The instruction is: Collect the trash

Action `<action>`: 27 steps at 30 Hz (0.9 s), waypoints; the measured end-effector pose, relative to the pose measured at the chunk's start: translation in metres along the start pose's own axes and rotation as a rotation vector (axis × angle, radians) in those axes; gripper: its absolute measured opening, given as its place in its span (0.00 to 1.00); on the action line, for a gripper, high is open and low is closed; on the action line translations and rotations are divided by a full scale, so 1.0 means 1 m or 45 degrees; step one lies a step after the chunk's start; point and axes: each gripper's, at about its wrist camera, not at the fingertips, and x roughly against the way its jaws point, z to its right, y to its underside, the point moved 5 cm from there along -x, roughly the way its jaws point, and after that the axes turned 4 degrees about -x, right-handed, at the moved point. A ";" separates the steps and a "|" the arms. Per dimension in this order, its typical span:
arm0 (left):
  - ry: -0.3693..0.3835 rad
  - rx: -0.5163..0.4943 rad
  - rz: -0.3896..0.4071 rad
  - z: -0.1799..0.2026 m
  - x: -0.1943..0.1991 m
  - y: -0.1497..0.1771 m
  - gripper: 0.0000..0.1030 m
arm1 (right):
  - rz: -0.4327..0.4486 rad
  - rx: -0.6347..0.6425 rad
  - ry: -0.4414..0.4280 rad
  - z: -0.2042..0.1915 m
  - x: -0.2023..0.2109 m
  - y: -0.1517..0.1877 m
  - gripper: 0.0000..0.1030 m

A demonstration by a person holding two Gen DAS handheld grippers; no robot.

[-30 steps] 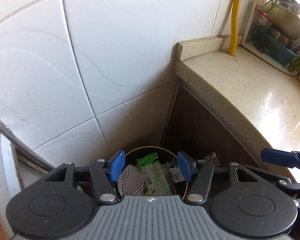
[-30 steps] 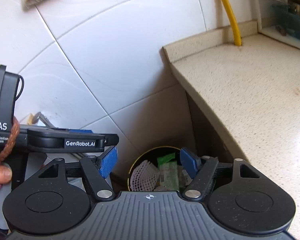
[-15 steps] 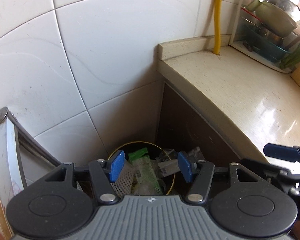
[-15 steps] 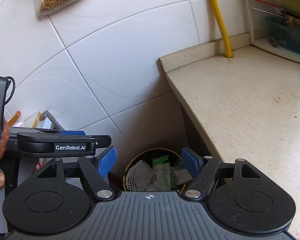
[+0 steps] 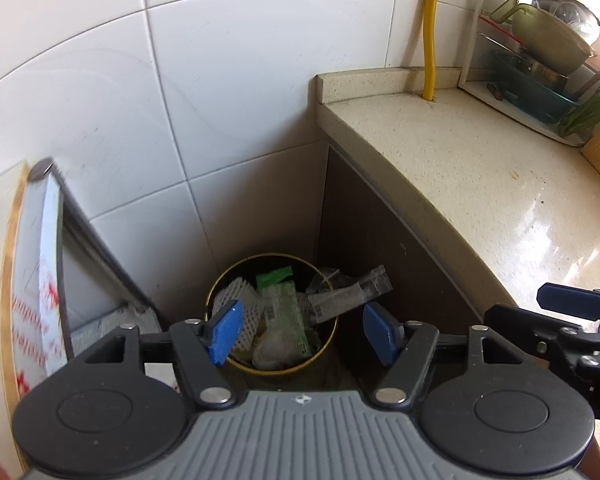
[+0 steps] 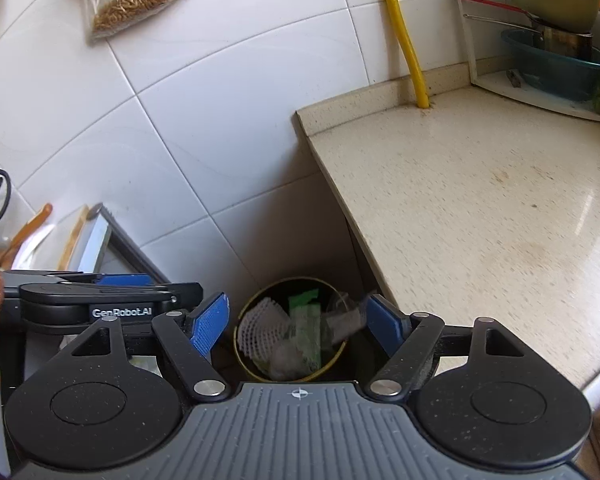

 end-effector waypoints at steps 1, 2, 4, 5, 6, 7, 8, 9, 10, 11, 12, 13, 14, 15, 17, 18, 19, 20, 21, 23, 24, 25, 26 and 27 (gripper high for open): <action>-0.003 0.010 0.002 0.002 0.003 0.004 0.63 | -0.007 0.004 -0.004 0.001 0.002 0.002 0.79; -0.010 0.018 0.004 0.003 0.006 0.007 0.63 | -0.012 0.010 -0.007 0.001 0.004 0.003 0.79; -0.032 0.031 0.005 0.005 0.011 0.013 0.64 | -0.028 0.028 -0.008 0.002 0.006 0.006 0.80; -0.048 0.037 0.003 0.005 0.013 0.016 0.65 | -0.034 0.036 -0.012 0.002 0.007 0.008 0.80; -0.063 0.044 -0.001 0.005 0.014 0.018 0.65 | -0.039 0.044 -0.015 0.002 0.008 0.008 0.80; -0.080 0.051 -0.006 0.005 0.016 0.021 0.65 | -0.043 0.051 -0.017 0.002 0.009 0.009 0.80; -0.097 0.058 -0.010 0.005 0.017 0.023 0.65 | -0.044 0.053 -0.021 0.003 0.011 0.010 0.80; -0.109 0.064 -0.012 0.005 0.019 0.025 0.65 | -0.046 0.056 -0.028 0.003 0.012 0.011 0.80; -0.118 0.070 -0.012 0.004 0.020 0.027 0.65 | -0.047 0.061 -0.037 0.003 0.013 0.012 0.80; -0.127 0.078 -0.009 0.004 0.022 0.029 0.65 | -0.047 0.067 -0.043 0.003 0.015 0.012 0.81; -0.133 0.086 -0.005 0.004 0.025 0.030 0.65 | -0.048 0.074 -0.050 0.002 0.016 0.013 0.81; -0.139 0.092 0.000 0.003 0.027 0.032 0.65 | -0.048 0.078 -0.057 0.002 0.017 0.013 0.81; -0.145 0.097 0.006 0.003 0.029 0.033 0.65 | -0.049 0.082 -0.064 0.002 0.017 0.014 0.81; -0.151 0.101 0.011 0.003 0.031 0.034 0.65 | -0.049 0.087 -0.070 0.001 0.018 0.014 0.81; -0.159 0.112 0.022 0.003 0.035 0.035 0.66 | -0.050 0.095 -0.083 0.000 0.020 0.015 0.82; -0.161 0.119 0.028 0.003 0.037 0.036 0.67 | -0.051 0.100 -0.089 0.000 0.020 0.016 0.82; -0.162 0.126 0.033 0.003 0.038 0.037 0.68 | -0.052 0.106 -0.094 -0.001 0.021 0.016 0.82; -0.163 0.131 0.037 0.003 0.039 0.037 0.70 | -0.052 0.110 -0.099 -0.001 0.022 0.016 0.82; -0.165 0.135 0.042 0.003 0.041 0.038 0.71 | -0.051 0.114 -0.105 -0.002 0.023 0.016 0.82; -0.172 0.141 0.049 0.004 0.043 0.040 0.74 | -0.047 0.122 -0.115 -0.003 0.025 0.016 0.83; -0.177 0.144 0.053 0.004 0.044 0.041 0.75 | -0.045 0.126 -0.120 -0.003 0.026 0.016 0.83; -0.180 0.148 0.057 0.004 0.046 0.042 0.76 | -0.045 0.130 -0.122 -0.003 0.027 0.016 0.83; -0.183 0.155 0.059 0.004 0.046 0.043 0.76 | -0.045 0.133 -0.123 -0.003 0.028 0.016 0.83; -0.184 0.161 0.063 0.003 0.047 0.044 0.76 | -0.045 0.134 -0.124 -0.003 0.029 0.016 0.83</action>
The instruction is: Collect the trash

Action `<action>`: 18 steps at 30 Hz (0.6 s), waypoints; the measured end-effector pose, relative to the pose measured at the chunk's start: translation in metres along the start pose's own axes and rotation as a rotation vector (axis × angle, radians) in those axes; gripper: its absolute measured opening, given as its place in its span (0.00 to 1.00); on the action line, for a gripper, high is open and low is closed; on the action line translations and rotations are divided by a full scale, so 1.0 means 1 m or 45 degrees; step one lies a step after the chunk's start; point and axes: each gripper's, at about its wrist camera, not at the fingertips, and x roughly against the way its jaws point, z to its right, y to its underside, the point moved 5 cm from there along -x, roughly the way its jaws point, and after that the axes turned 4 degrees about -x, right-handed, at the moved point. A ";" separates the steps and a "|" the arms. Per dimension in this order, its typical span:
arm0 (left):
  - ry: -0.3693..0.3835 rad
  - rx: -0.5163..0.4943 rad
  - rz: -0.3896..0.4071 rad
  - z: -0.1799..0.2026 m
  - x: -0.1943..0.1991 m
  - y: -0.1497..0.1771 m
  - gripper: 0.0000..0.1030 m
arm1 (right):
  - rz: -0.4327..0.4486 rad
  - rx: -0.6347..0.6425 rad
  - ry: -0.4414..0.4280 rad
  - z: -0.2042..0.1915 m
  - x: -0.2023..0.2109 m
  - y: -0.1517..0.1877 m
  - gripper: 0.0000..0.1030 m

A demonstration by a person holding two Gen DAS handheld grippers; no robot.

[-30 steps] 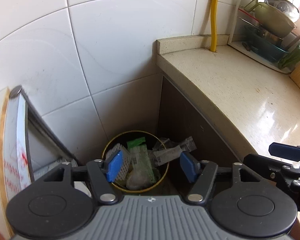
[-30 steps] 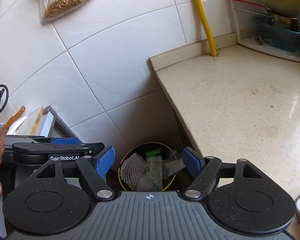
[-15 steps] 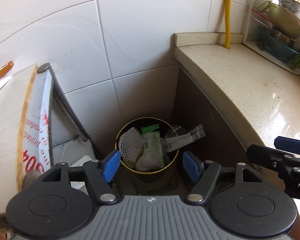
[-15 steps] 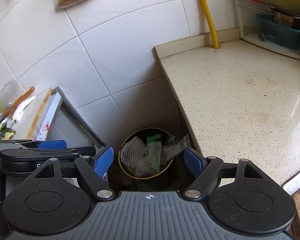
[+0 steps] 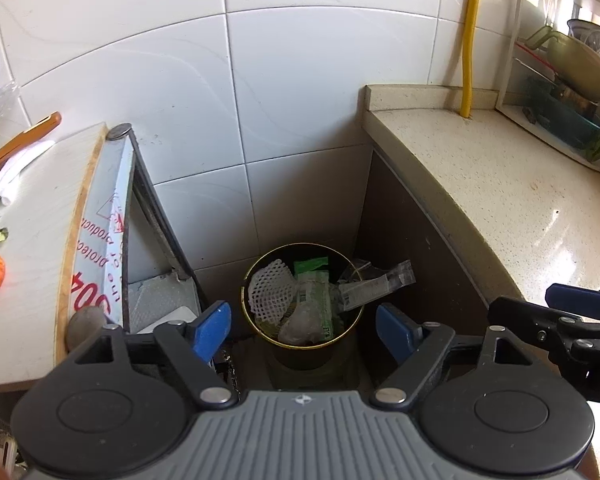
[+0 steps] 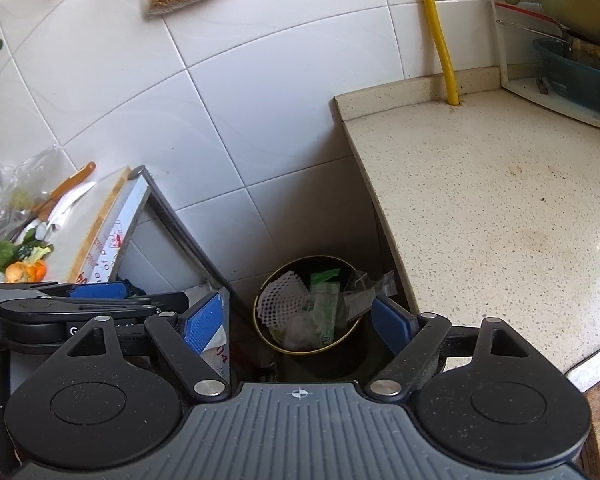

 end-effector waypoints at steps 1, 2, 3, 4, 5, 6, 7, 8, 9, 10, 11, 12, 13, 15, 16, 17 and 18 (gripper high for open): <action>0.000 0.005 0.001 0.000 0.001 0.001 0.77 | -0.001 0.000 -0.001 0.000 0.001 0.001 0.83; -0.001 0.008 -0.002 0.000 0.001 0.002 0.77 | -0.002 0.001 0.000 0.001 0.001 0.001 0.83; -0.003 0.011 -0.003 0.000 0.001 0.003 0.77 | -0.002 0.003 0.001 0.001 0.001 0.001 0.83; -0.005 0.015 -0.003 -0.001 0.001 0.004 0.77 | -0.003 0.005 0.002 0.001 0.001 0.002 0.83; -0.007 0.019 -0.004 -0.001 0.001 0.005 0.78 | -0.005 0.007 0.004 0.001 0.002 0.002 0.83; -0.009 0.023 -0.004 -0.001 0.001 0.007 0.78 | -0.005 0.005 0.005 0.001 0.002 0.003 0.83; -0.010 0.026 -0.006 0.000 0.001 0.008 0.80 | -0.007 0.002 0.005 0.002 0.002 0.004 0.83; -0.012 0.029 -0.007 0.000 0.001 0.009 0.81 | -0.008 0.001 0.005 0.002 0.002 0.004 0.83; -0.012 0.032 -0.007 0.000 0.002 0.010 0.82 | -0.008 0.002 0.010 0.003 0.002 0.005 0.84; -0.011 0.034 -0.007 0.000 0.002 0.011 0.83 | -0.008 0.002 0.018 0.003 0.001 0.005 0.84; -0.010 0.034 -0.008 0.000 0.002 0.011 0.84 | -0.009 0.001 0.022 0.004 0.001 0.005 0.84; -0.011 0.035 -0.009 0.000 0.002 0.012 0.84 | -0.011 -0.003 0.023 0.004 0.000 0.006 0.84; -0.013 0.035 -0.009 0.000 0.002 0.012 0.85 | -0.014 -0.006 0.023 0.005 -0.001 0.006 0.84; -0.022 0.033 -0.007 0.000 0.003 0.012 0.85 | -0.017 -0.008 0.027 0.005 -0.003 0.006 0.84; -0.029 0.032 -0.007 0.000 0.003 0.012 0.85 | -0.021 -0.007 0.026 0.005 -0.005 0.007 0.84; -0.035 0.030 -0.005 -0.001 0.003 0.012 0.85 | -0.024 -0.006 0.027 0.005 -0.006 0.007 0.84; -0.039 0.028 -0.004 -0.001 0.003 0.012 0.85 | -0.027 -0.005 0.028 0.004 -0.007 0.007 0.84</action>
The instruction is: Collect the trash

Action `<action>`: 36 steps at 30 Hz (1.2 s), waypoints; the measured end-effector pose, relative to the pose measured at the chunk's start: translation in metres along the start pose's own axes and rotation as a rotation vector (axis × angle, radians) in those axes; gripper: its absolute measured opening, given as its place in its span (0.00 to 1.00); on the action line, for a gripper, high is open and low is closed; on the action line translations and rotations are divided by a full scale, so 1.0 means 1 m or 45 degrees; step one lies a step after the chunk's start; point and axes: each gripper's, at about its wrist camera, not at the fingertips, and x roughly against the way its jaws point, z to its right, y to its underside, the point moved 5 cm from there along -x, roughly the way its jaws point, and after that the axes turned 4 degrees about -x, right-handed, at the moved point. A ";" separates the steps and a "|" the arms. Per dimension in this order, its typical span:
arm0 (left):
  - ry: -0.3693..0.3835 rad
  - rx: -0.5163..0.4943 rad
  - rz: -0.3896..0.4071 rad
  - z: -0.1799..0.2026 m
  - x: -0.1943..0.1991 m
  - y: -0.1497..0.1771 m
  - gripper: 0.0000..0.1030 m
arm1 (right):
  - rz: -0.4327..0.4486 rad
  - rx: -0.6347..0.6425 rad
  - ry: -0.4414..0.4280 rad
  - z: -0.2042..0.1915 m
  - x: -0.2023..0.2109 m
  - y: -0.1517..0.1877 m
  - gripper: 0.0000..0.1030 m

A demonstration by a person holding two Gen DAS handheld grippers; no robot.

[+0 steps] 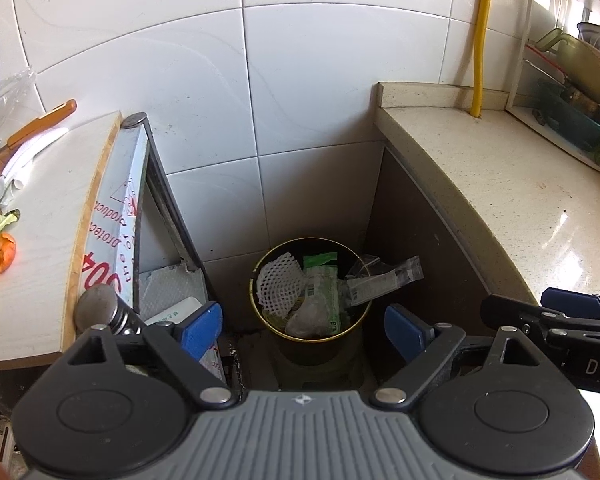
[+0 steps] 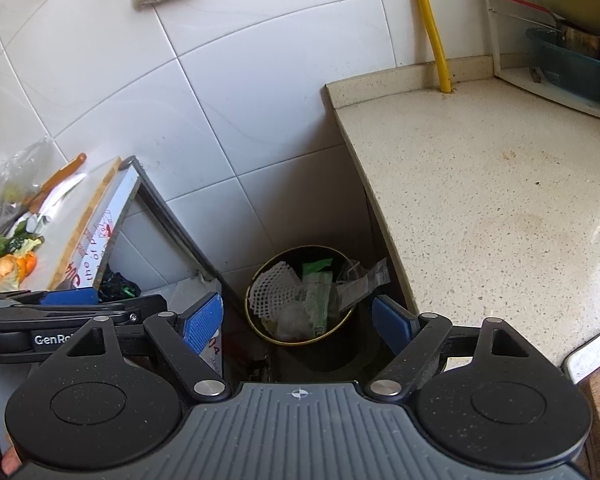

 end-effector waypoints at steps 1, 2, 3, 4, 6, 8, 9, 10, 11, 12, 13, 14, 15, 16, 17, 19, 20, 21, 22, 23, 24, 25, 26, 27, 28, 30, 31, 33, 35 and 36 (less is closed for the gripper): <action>-0.004 -0.001 0.000 0.000 0.000 0.000 0.85 | -0.004 0.002 -0.001 0.000 -0.001 0.000 0.84; -0.007 0.001 0.000 0.000 0.000 0.001 0.85 | -0.007 0.002 -0.002 0.000 -0.002 0.001 0.84; -0.008 0.003 -0.002 -0.001 0.000 0.001 0.85 | -0.009 0.003 -0.002 0.000 -0.003 0.001 0.84; -0.009 0.005 -0.005 -0.001 0.000 0.002 0.85 | -0.011 0.005 -0.003 0.000 -0.003 0.001 0.84; -0.010 0.006 -0.008 -0.002 0.000 0.002 0.85 | -0.014 0.005 -0.005 0.000 -0.004 0.001 0.84; -0.013 0.005 -0.009 -0.002 -0.001 0.003 0.85 | -0.017 0.008 -0.006 0.000 -0.005 0.002 0.84; -0.014 0.007 -0.010 -0.002 0.000 0.003 0.85 | -0.018 0.009 -0.006 0.000 -0.005 0.002 0.84; -0.014 0.008 -0.010 -0.002 0.000 0.003 0.85 | -0.018 0.009 -0.006 0.000 -0.005 0.002 0.84; -0.014 0.009 -0.011 -0.002 0.000 0.003 0.85 | -0.020 0.009 -0.005 -0.001 -0.006 0.002 0.84; -0.015 0.010 -0.011 -0.002 -0.001 0.003 0.85 | -0.021 0.010 -0.004 -0.001 -0.006 0.002 0.84; -0.016 0.012 -0.012 -0.003 -0.001 0.003 0.85 | -0.023 0.011 -0.004 -0.001 -0.007 0.002 0.84; -0.016 0.014 -0.012 -0.003 -0.001 0.003 0.85 | -0.026 0.013 -0.005 -0.001 -0.007 0.002 0.84; -0.017 0.015 -0.013 -0.003 -0.001 0.004 0.85 | -0.026 0.013 -0.005 -0.001 -0.007 0.002 0.84; -0.019 0.017 -0.012 -0.003 0.000 0.004 0.85 | -0.026 0.013 -0.004 -0.001 -0.007 0.003 0.84; -0.019 0.017 -0.012 -0.003 0.000 0.004 0.85 | -0.027 0.014 -0.002 0.000 -0.008 0.003 0.85; -0.022 0.018 -0.012 -0.003 0.000 0.004 0.85 | -0.031 0.013 -0.001 0.001 -0.009 0.003 0.85; -0.023 0.018 -0.012 -0.003 0.001 0.004 0.85 | -0.033 0.014 -0.001 0.001 -0.009 0.003 0.85; -0.024 0.019 -0.012 -0.003 0.001 0.004 0.85 | -0.034 0.015 -0.001 0.001 -0.009 0.004 0.85; -0.024 0.019 -0.012 -0.003 0.001 0.005 0.85 | -0.036 0.017 -0.002 0.001 -0.009 0.004 0.85; -0.023 0.019 -0.012 -0.003 0.001 0.004 0.85 | -0.037 0.018 -0.004 0.000 -0.009 0.004 0.85; -0.024 0.020 -0.011 -0.003 0.001 0.004 0.85 | -0.037 0.020 -0.005 0.000 -0.009 0.004 0.85; -0.025 0.022 -0.011 -0.004 0.001 0.004 0.85 | -0.038 0.022 -0.007 0.000 -0.009 0.004 0.85; -0.025 0.023 -0.010 -0.004 0.001 0.005 0.85 | -0.039 0.024 -0.008 0.000 -0.009 0.004 0.85; -0.025 0.024 -0.010 -0.005 0.002 0.005 0.85 | -0.040 0.026 -0.009 0.000 -0.010 0.004 0.85; -0.025 0.025 -0.010 -0.005 0.002 0.005 0.85 | -0.041 0.027 -0.011 0.000 -0.009 0.004 0.85; -0.026 0.028 -0.009 -0.006 0.002 0.006 0.85 | -0.042 0.029 -0.014 0.000 -0.009 0.004 0.85; -0.027 0.029 -0.011 -0.006 0.002 0.006 0.85 | -0.043 0.031 -0.014 0.001 -0.009 0.004 0.85; -0.029 0.030 -0.010 -0.007 0.002 0.005 0.85 | -0.043 0.031 -0.015 0.001 -0.009 0.004 0.85; -0.028 0.031 -0.010 -0.007 0.002 0.005 0.85 | -0.044 0.032 -0.015 0.001 -0.009 0.005 0.86; -0.028 0.031 -0.009 -0.008 0.002 0.005 0.85 | -0.045 0.033 -0.014 0.001 -0.009 0.005 0.86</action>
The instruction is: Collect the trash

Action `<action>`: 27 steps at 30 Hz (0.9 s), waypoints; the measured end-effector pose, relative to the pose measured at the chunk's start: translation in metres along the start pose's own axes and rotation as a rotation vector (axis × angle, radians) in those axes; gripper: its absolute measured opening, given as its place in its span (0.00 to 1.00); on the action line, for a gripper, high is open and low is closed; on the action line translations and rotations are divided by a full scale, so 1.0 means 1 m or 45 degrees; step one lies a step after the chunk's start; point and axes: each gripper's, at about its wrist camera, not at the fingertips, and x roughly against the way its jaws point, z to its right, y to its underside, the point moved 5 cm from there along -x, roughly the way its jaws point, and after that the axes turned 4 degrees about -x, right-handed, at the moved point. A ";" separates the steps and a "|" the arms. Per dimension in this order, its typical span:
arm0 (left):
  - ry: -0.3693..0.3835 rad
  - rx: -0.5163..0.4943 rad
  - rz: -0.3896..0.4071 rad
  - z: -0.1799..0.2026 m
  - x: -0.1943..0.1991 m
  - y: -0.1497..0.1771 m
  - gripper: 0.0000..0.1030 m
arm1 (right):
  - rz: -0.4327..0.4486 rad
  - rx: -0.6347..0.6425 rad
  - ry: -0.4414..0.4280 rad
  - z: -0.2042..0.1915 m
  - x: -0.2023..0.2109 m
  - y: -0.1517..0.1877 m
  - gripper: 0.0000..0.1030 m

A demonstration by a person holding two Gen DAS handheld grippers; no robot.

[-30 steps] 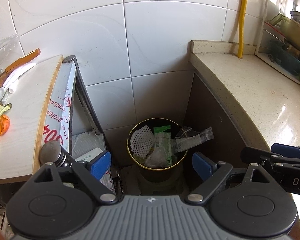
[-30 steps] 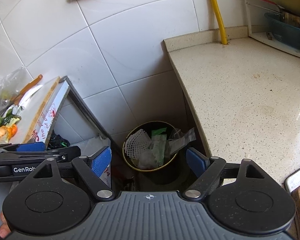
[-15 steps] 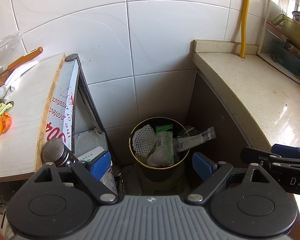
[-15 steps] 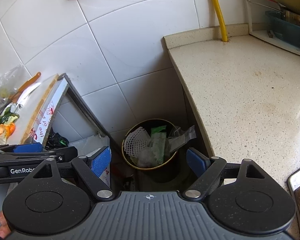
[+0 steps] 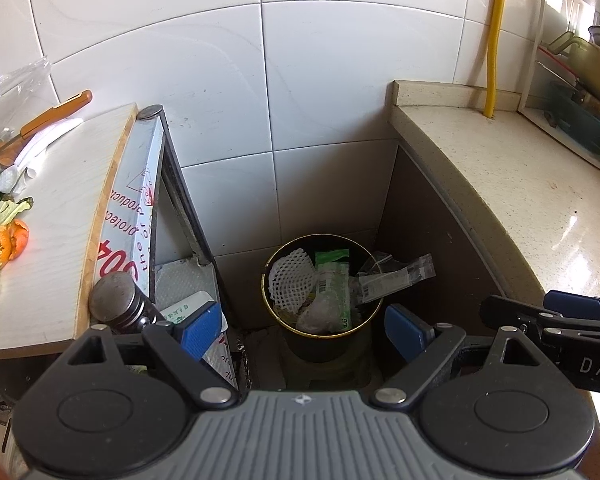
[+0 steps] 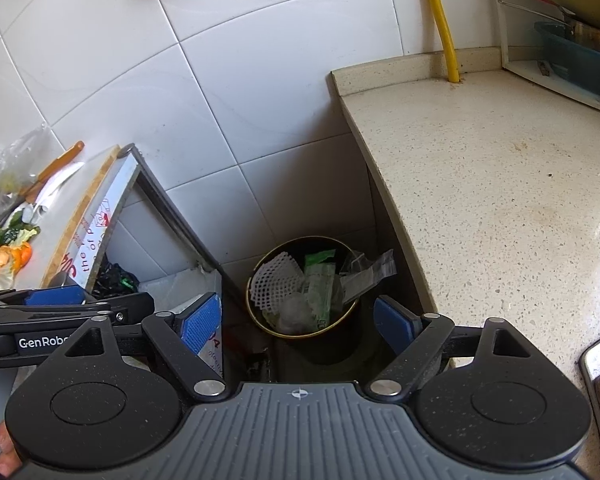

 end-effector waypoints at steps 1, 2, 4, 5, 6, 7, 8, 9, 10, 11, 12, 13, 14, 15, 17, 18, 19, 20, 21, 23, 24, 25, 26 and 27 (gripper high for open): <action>0.000 0.000 0.001 0.000 0.000 0.000 0.85 | 0.000 0.000 -0.001 0.000 0.000 0.000 0.86; 0.000 -0.001 0.000 -0.001 0.000 0.000 0.85 | -0.001 0.002 -0.003 0.000 0.000 0.000 0.86; 0.001 -0.001 0.001 0.000 0.000 0.000 0.85 | -0.002 0.005 -0.004 -0.001 0.000 0.000 0.86; 0.001 -0.001 0.000 0.000 0.000 0.000 0.85 | -0.002 0.007 -0.007 0.000 0.001 0.001 0.86; 0.001 -0.003 -0.001 -0.001 0.000 0.000 0.85 | -0.002 0.006 -0.007 0.000 0.001 0.001 0.86; 0.002 -0.004 -0.001 -0.001 0.000 0.000 0.85 | -0.001 0.007 -0.008 0.000 0.001 0.001 0.86; 0.001 -0.004 -0.002 -0.001 0.000 0.001 0.85 | -0.003 0.009 -0.010 0.000 0.001 0.001 0.86; 0.001 -0.005 -0.003 -0.001 0.000 0.001 0.85 | -0.003 0.009 -0.010 0.000 0.001 0.001 0.87; 0.000 -0.005 -0.004 -0.001 0.000 0.001 0.85 | -0.003 0.011 -0.012 0.000 0.001 0.001 0.87; -0.001 -0.004 -0.006 -0.001 0.000 0.002 0.85 | -0.003 0.012 -0.012 0.001 0.001 0.001 0.87; -0.001 -0.005 -0.007 0.000 0.000 0.002 0.85 | -0.003 0.013 -0.011 0.000 0.001 0.001 0.87; -0.002 -0.005 -0.008 0.000 -0.001 0.002 0.85 | -0.004 0.013 -0.012 0.000 0.001 0.001 0.87; -0.003 -0.006 -0.011 -0.001 -0.001 0.002 0.85 | -0.004 0.013 -0.012 0.000 0.001 0.001 0.87; -0.002 -0.007 -0.013 -0.001 -0.001 0.003 0.85 | -0.005 0.015 -0.012 0.000 0.001 0.001 0.87; -0.002 -0.006 -0.020 0.000 -0.003 0.004 0.85 | -0.007 0.019 -0.010 0.000 0.001 0.002 0.87; -0.003 -0.006 -0.025 0.001 -0.004 0.006 0.85 | -0.009 0.018 -0.009 0.000 0.001 0.003 0.87; -0.003 -0.006 -0.030 0.001 -0.004 0.007 0.85 | -0.012 0.019 -0.008 0.001 0.001 0.003 0.87; -0.003 -0.006 -0.035 0.001 -0.005 0.008 0.85 | -0.016 0.021 -0.006 0.001 0.000 0.003 0.87; -0.002 -0.007 -0.039 0.002 -0.006 0.009 0.85 | -0.018 0.021 -0.004 0.001 0.000 0.004 0.87; 0.001 -0.009 -0.046 0.003 -0.007 0.010 0.85 | -0.024 0.021 0.000 0.002 -0.001 0.005 0.87; 0.002 -0.010 -0.049 0.003 -0.007 0.011 0.85 | -0.026 0.020 0.003 0.002 -0.001 0.005 0.87; 0.004 -0.012 -0.054 0.003 -0.008 0.012 0.85 | -0.029 0.020 0.005 0.002 -0.001 0.006 0.87; 0.005 -0.013 -0.058 0.004 -0.009 0.013 0.85 | -0.031 0.020 0.007 0.003 -0.001 0.006 0.87; 0.006 -0.013 -0.063 0.005 -0.009 0.014 0.85 | -0.032 0.020 0.009 0.003 -0.001 0.006 0.87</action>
